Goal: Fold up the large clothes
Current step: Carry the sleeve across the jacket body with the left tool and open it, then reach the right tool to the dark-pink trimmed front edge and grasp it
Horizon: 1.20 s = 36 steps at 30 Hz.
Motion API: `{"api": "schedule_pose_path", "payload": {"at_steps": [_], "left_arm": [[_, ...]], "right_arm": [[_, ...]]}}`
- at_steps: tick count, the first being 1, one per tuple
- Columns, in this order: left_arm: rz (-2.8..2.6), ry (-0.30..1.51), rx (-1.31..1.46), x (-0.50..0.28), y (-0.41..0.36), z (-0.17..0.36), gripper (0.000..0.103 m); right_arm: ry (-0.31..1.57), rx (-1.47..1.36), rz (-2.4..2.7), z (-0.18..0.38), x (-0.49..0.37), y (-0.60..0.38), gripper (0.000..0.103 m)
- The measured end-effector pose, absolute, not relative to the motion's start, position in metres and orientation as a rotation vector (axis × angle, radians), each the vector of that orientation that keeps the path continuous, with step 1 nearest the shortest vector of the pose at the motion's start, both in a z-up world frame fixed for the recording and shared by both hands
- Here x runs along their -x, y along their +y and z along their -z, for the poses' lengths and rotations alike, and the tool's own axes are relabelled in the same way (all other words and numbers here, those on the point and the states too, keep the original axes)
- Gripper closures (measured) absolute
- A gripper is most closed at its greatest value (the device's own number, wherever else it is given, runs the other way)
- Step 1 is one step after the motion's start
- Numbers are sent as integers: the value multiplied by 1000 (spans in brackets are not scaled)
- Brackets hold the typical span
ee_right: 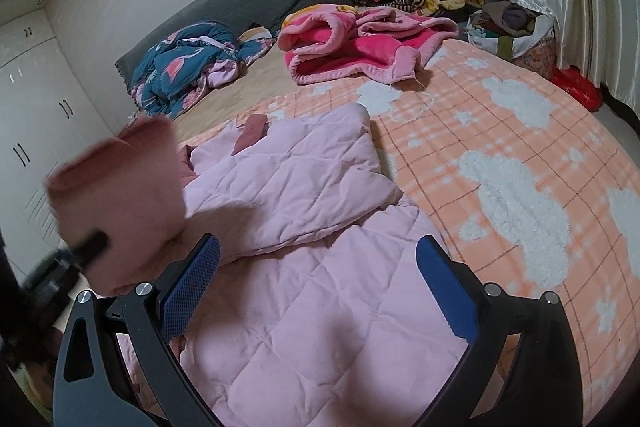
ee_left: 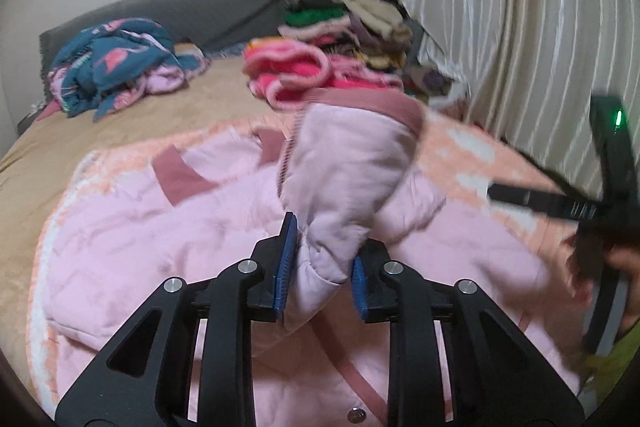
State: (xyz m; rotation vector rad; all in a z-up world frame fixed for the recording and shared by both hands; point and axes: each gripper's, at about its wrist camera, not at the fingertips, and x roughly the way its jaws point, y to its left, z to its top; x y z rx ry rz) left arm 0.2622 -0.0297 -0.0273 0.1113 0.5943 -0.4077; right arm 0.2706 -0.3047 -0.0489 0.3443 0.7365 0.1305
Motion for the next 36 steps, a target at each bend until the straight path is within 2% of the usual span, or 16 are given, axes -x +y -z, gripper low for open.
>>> {"api": "schedule_pose_path", "payload": {"at_steps": [3,5,6,7,11,13,15,19,26,36], "left_arm": [[411,612,-180,-259,-44,41,83],[429,636,-204,-258,-51,48,72],[452,668,-220,-258,-56,54,54],[460,693,-235,-259,-58,57,42],[487,799,-257,-265,-57,74,36],[507,828,-245,-265,-53,70,17],[544,830,-213,-261,-46,61,9],[579,784,-65,-259,-21,38,9],[376,747,110,-281,50,25,9],[48,700,212,-294,148,19,9]], "right_arm": [[729,-344,-128,45,-271,-307,5],[726,-351,-129,44,-271,-309,5],[729,-358,-134,43,-271,-310,5],[731,-363,-137,43,-271,-311,5],[739,-369,-153,39,-271,-310,5],[740,-371,-157,37,-271,-310,5],[741,-386,-162,35,-272,-310,5],[751,-405,-189,34,-275,-303,5],[873,-438,-301,61,-288,-264,5],[981,-479,-375,97,-299,-220,5]]}}
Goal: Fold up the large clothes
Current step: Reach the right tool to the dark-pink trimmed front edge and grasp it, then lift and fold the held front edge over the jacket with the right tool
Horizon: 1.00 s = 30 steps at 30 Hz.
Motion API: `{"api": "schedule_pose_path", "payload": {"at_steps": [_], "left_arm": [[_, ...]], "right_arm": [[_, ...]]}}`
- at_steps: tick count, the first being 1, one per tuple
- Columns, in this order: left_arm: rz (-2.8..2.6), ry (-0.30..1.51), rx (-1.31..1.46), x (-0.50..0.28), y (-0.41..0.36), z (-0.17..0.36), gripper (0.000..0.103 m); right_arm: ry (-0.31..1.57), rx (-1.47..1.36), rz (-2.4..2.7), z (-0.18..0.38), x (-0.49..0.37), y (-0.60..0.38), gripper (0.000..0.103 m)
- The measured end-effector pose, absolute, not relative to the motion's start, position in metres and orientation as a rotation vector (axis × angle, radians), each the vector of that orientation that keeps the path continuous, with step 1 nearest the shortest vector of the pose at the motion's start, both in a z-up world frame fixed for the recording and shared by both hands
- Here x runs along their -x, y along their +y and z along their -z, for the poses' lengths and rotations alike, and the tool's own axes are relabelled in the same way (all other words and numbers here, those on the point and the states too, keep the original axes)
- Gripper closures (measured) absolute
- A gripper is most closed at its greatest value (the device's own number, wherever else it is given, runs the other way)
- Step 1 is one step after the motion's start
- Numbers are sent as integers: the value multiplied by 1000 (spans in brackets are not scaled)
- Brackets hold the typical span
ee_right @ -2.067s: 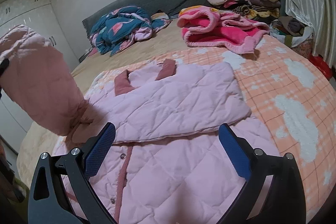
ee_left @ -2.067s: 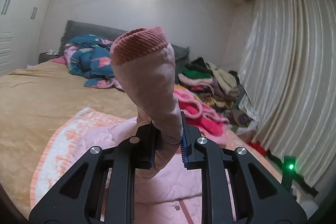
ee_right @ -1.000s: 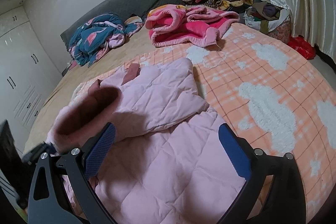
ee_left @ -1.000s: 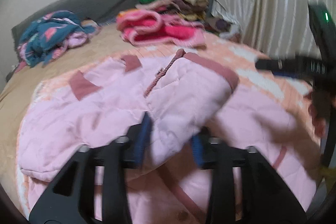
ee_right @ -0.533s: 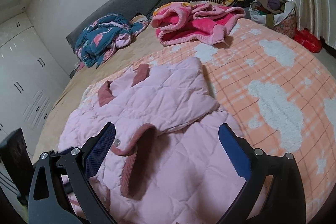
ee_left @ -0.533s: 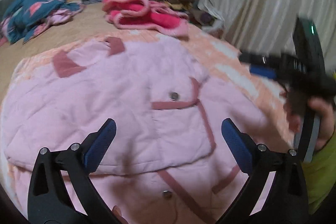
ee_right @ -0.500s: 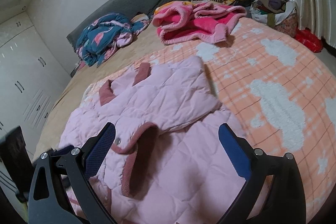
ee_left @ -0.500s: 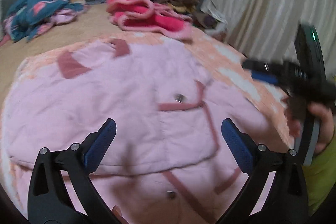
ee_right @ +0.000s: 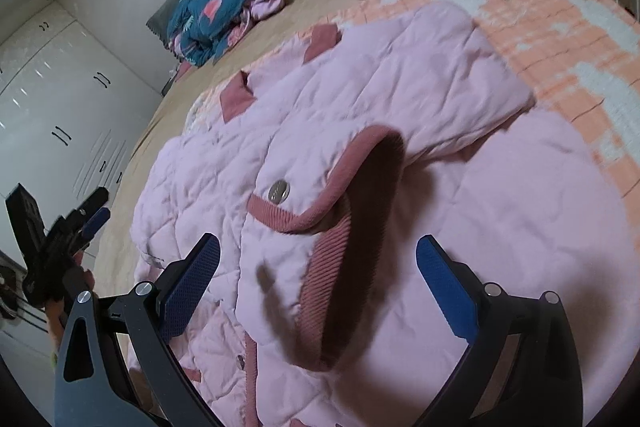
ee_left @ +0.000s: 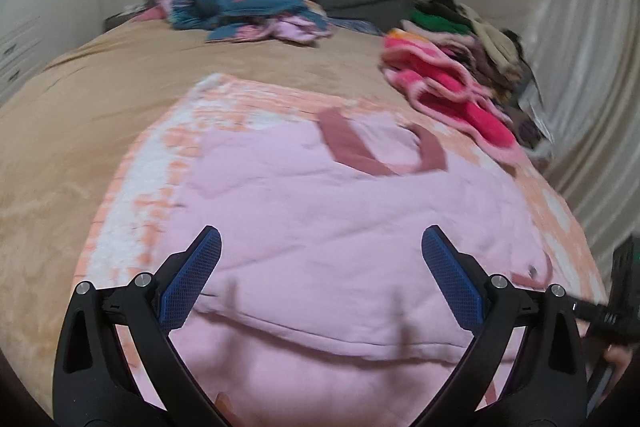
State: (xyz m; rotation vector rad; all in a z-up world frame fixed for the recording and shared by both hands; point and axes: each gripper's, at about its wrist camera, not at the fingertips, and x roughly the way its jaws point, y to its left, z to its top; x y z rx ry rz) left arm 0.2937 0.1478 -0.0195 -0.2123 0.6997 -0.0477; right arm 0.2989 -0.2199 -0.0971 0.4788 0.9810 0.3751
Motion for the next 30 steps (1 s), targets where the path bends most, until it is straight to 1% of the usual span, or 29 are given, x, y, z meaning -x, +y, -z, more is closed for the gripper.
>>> {"api": "schedule_pose_path", "payload": {"at_steps": [5,6,7,8,9,10,13,16,18,23,27,30], "left_arm": [[-26,684,261,-289,179,20,9],[-38,684,272,-289,184,20,9],[-52,682,293,-288,190,21,9],[-60,680,310,-288,195,21,9],[-72,678,335,-287,202,21,9],[-82,676,352,-287,208,22,9],[-113,674,406,-286,222,23,9],[-133,666,439,-283,232,23,9],[-149,661,451,-283,235,23,9],[-180,660,456,-285,238,27,9],[-166,668,408,-292,225,29,9],[-125,669,371,-297,209,29,9]], "right_arm": [[1020,-572,-389,114,-303,-212,5],[1005,-549,-387,114,-302,-208,9],[992,-531,-388,113,-301,-206,26],[982,-522,-391,113,-300,-204,35],[978,-527,-403,114,-300,-204,49],[970,-536,-428,116,-301,-203,67],[938,-501,-459,112,-298,-197,82],[848,-334,-460,89,-291,-183,86],[737,-184,-464,64,-281,-171,87],[505,-8,-508,0,-263,-160,88],[418,76,-495,-31,-271,-159,88],[431,89,-459,-32,-294,-166,89]]}}
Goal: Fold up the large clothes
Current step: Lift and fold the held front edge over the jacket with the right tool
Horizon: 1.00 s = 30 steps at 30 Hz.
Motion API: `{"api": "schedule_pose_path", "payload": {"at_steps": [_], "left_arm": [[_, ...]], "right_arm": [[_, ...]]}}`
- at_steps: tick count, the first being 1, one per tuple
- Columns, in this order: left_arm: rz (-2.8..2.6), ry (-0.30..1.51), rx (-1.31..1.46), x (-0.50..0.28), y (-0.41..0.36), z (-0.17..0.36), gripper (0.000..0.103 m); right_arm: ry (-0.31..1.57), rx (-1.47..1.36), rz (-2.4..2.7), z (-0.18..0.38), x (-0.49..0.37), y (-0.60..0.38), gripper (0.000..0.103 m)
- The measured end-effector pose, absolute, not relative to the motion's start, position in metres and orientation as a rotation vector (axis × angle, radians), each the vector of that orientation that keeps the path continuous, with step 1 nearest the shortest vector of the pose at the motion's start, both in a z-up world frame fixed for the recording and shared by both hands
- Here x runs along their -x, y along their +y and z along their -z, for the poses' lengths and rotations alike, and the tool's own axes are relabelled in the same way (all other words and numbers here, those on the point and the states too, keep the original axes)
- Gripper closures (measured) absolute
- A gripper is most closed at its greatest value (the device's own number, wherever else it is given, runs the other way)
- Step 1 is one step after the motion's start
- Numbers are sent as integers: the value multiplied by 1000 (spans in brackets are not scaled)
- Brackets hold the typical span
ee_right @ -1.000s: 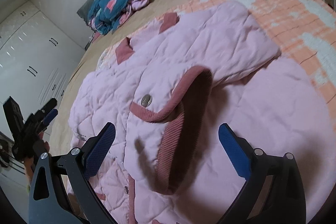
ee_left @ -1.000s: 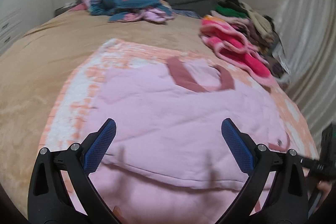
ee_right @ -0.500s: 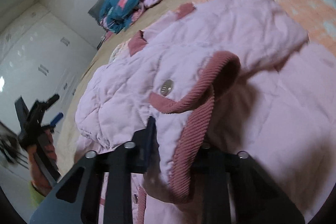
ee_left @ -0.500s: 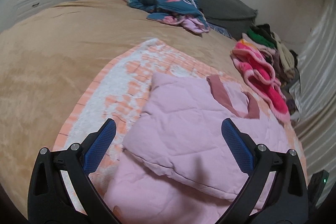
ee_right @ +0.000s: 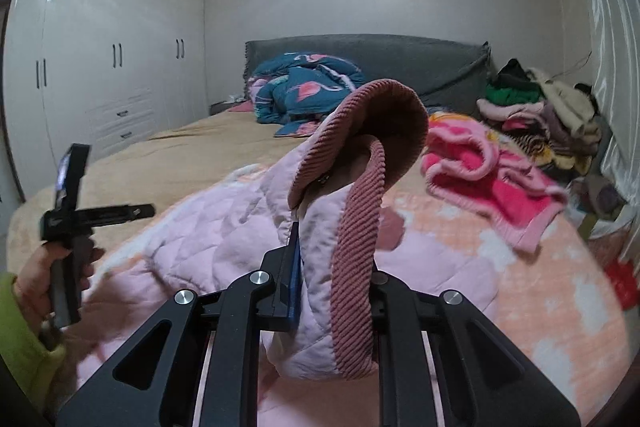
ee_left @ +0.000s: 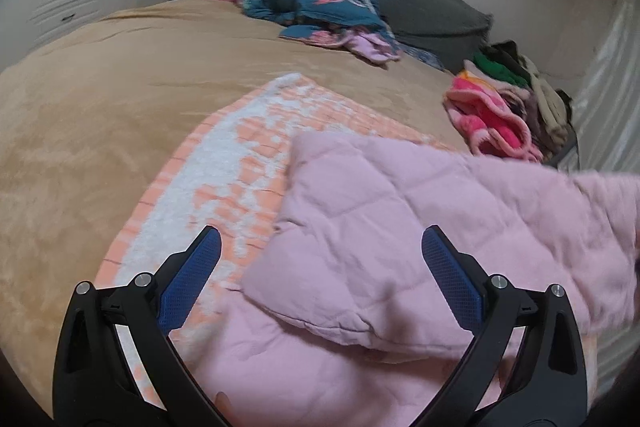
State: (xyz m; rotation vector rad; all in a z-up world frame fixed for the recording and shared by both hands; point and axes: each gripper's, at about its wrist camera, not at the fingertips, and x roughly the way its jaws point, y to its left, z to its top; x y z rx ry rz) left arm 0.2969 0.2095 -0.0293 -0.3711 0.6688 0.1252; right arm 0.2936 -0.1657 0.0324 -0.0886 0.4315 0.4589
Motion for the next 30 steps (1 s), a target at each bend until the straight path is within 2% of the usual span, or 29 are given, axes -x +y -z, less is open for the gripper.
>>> {"api": "schedule_pose_path", "payload": {"at_steps": [6,20,24,27,30], "left_arm": [[-56,671,302,-303,181,32,9],[17,683,181,-316,136,45,13],[38,695,140,-319,122,51,17],[32,707,134,-322,119,55,22],[32,713,144,-324,120,57,25]], "right_arm": [[531,52,-401,-6,-336,-186,88],[637,33,-341,40,-358,-184,87],[663,14,-328,48,-361,-188,82],[679,3,-319,53,-362,-191,73],[696,-12,-313,57,-363,-195,69]]}}
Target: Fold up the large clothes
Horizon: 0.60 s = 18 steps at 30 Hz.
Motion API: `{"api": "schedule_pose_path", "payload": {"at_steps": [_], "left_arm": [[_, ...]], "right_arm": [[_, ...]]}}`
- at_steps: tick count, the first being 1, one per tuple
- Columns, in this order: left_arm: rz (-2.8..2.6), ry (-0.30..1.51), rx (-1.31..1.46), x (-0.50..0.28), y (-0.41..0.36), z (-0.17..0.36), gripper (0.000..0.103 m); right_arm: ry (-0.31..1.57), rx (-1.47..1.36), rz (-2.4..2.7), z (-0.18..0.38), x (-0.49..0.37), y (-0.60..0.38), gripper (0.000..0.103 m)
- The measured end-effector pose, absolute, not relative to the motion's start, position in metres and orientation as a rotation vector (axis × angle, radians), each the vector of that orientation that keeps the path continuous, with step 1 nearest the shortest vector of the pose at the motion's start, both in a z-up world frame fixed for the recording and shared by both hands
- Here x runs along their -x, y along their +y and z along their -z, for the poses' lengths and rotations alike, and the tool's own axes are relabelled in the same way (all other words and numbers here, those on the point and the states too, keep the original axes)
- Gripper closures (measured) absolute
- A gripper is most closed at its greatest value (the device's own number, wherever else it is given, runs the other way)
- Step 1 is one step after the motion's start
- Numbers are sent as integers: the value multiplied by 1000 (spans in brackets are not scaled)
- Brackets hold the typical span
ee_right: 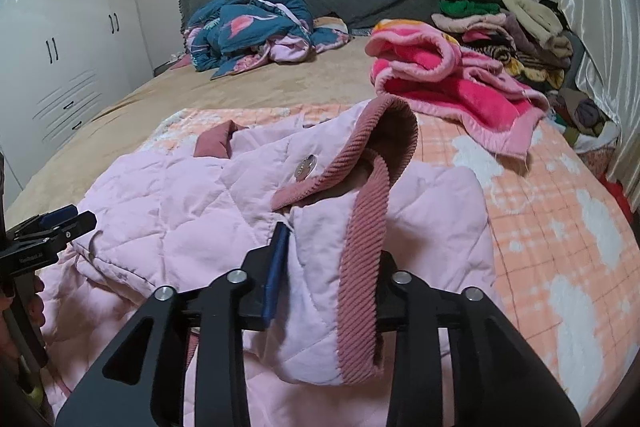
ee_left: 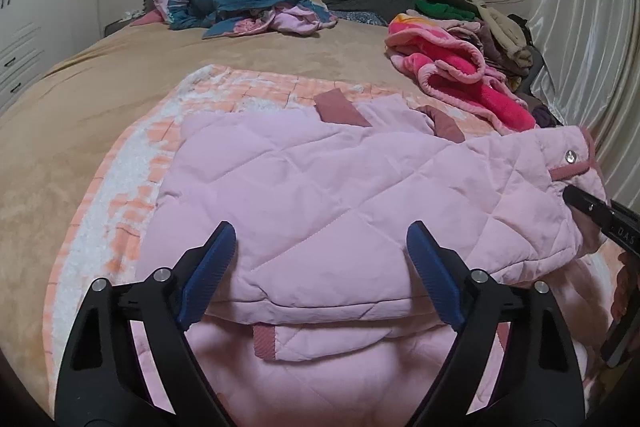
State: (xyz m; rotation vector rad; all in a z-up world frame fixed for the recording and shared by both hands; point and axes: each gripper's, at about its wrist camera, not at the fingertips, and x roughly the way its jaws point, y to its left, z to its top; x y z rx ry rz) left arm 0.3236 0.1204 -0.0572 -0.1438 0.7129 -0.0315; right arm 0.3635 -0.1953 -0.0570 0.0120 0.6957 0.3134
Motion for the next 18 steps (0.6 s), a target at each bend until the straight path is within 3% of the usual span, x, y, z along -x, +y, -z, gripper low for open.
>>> {"api": "schedule_pose_path", "payload": {"at_steps": [8,12,18], "left_arm": [[27,742,119,-327,115,64,32],[21,801,129,-334,115,75,31],[28,860,172,-339,122,91,31]], "right_arm": [[706,-12,-293,58,-356,-203,57],[655,-22,-256,47,-346,-211,45],[632,-16,-312,31,-342,-201,42]]}}
